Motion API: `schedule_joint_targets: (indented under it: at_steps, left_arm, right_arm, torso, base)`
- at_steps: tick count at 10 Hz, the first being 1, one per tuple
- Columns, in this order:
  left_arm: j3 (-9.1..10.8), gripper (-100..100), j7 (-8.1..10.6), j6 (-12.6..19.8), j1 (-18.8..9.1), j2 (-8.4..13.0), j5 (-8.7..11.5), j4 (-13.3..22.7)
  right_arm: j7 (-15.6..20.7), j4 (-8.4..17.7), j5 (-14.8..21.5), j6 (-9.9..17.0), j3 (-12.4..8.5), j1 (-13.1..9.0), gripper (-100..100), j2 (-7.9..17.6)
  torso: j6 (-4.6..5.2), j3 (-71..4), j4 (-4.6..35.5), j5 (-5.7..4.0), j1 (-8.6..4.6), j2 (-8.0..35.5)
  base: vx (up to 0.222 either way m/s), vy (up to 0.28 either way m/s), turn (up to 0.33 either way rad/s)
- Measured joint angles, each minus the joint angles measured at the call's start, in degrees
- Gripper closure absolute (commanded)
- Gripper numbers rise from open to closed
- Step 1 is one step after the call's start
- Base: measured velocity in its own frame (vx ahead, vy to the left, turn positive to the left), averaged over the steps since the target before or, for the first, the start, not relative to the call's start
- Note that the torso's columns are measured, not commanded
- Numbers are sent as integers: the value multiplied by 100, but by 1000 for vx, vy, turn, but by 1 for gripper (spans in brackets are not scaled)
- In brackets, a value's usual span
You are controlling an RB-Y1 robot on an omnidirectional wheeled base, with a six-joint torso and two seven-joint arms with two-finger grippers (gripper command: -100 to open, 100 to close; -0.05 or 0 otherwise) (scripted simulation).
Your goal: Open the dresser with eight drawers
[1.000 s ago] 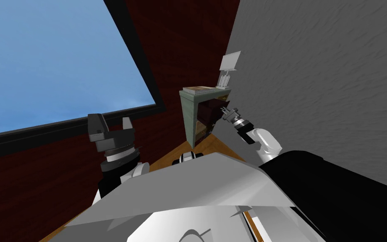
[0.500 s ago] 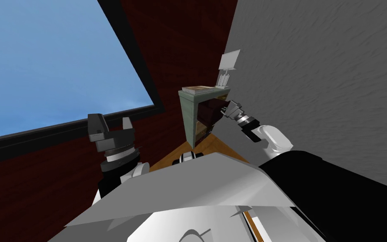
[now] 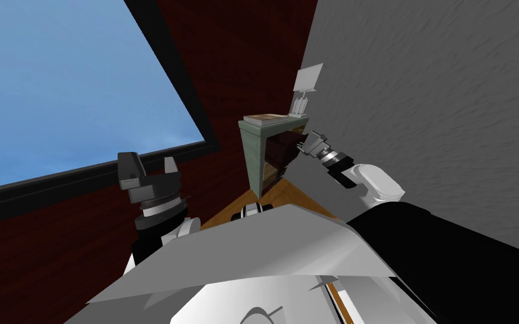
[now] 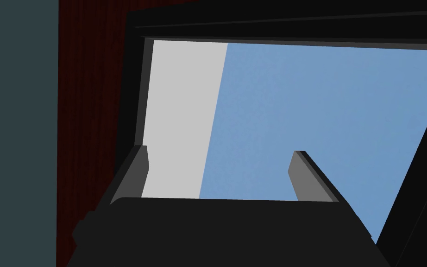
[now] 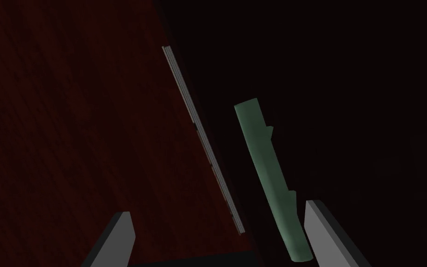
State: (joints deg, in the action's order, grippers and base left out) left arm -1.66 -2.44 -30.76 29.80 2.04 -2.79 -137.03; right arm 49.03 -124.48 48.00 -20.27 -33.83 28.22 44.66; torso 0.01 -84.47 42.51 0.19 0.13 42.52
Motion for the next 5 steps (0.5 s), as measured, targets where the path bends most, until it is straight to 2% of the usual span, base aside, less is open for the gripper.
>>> schedule_joint_targets:
  at_steps: [5]
  left_arm:
    - [0,0,0,0,0,0,0,0]
  right_arm:
    - [7,25,9,-1,17,21,0,-6]
  torso:
    - [-1,-5,-16,-12,-4,-15]
  base:
    - [0,0,0]
